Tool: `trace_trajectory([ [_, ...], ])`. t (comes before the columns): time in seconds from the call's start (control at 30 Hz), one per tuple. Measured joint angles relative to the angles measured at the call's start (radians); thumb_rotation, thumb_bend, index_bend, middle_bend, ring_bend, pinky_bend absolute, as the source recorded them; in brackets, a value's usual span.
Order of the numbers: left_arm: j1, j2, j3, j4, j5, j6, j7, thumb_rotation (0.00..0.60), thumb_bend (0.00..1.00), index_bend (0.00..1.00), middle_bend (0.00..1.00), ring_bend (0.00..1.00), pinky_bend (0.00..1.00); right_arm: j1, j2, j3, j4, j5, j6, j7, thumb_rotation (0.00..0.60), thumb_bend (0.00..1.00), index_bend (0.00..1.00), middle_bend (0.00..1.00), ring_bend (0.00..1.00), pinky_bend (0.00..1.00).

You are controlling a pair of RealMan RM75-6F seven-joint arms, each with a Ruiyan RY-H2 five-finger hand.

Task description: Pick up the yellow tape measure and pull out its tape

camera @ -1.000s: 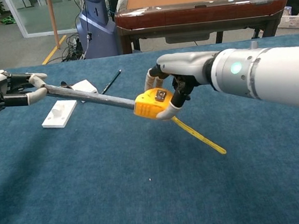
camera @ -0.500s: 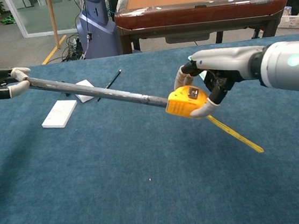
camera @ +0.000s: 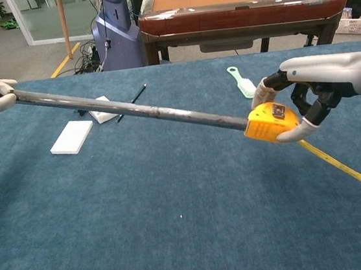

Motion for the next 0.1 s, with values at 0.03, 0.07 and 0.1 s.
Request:
trace_trajectory([
  [0.03,0.001,0.002,-0.001,-0.002,-0.002,-0.001,-0.001,0.6,0.5,0.57,0.1,0.0,0.0,-0.005,0.006,-0.003,-0.002,-0.006,0.001,0.004,0.6,0.79,0.67,0.73,0.72,0.42],
  [0.07,0.001,0.004,-0.002,-0.003,-0.004,-0.002,-0.001,0.6,0.5,0.57,0.1,0.0,0.0,-0.011,0.012,-0.005,-0.005,-0.012,0.001,0.011,0.6,0.79,0.67,0.73,0.72,0.42],
  [0.1,0.002,0.005,-0.003,-0.005,-0.006,-0.003,-0.002,0.6,0.5,0.57,0.1,0.0,0.0,-0.014,0.017,-0.006,-0.006,-0.016,0.001,0.014,0.6,0.79,0.67,0.73,0.72,0.42],
])
